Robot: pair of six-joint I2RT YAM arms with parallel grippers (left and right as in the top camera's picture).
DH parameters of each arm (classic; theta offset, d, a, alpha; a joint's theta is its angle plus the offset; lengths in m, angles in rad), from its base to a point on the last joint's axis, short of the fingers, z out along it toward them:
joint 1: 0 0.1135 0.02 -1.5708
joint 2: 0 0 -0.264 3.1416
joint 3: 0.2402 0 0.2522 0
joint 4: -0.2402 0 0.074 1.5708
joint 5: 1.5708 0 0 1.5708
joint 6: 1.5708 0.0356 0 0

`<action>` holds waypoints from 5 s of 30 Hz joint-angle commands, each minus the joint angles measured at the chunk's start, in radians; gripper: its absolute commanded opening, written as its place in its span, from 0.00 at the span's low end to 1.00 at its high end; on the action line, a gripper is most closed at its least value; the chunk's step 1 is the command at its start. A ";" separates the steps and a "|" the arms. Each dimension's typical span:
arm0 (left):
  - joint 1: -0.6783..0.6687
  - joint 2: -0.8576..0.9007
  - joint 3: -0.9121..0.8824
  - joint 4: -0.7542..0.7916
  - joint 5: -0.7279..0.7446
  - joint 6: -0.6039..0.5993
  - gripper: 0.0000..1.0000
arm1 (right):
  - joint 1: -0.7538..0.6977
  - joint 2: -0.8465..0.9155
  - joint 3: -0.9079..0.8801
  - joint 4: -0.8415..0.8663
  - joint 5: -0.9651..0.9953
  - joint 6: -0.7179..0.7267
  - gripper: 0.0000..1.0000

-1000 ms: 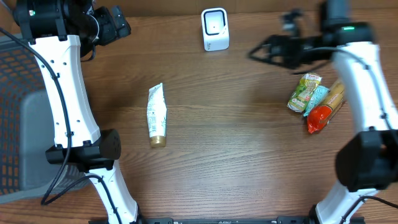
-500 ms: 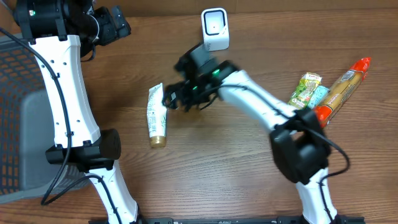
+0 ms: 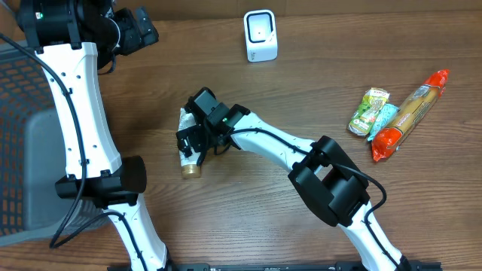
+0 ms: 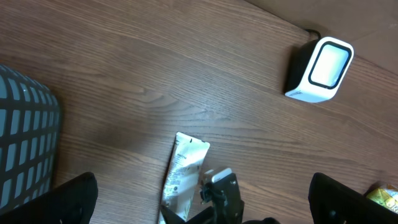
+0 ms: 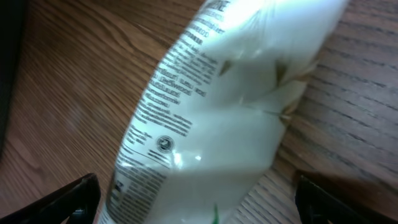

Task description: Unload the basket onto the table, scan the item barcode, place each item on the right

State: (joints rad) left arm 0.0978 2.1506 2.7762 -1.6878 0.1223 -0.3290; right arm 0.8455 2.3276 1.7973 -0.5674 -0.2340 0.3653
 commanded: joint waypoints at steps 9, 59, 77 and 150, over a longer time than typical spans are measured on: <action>-0.007 -0.026 0.002 -0.002 -0.007 0.019 1.00 | 0.011 0.056 -0.002 -0.053 0.103 0.006 0.61; -0.007 -0.026 0.002 -0.002 -0.007 0.019 1.00 | -0.279 0.054 0.237 -0.352 -0.064 -0.169 0.69; -0.007 -0.026 0.002 -0.002 -0.007 0.019 1.00 | -0.249 0.051 0.291 -0.883 -0.394 -0.634 0.76; -0.007 -0.026 0.002 -0.002 -0.006 0.019 1.00 | -0.134 -0.167 -0.149 -0.462 0.495 -0.306 0.23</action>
State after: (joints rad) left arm 0.0978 2.1506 2.7754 -1.6878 0.1219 -0.3290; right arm 0.7132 2.1693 1.6466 -1.1324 0.2131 0.2432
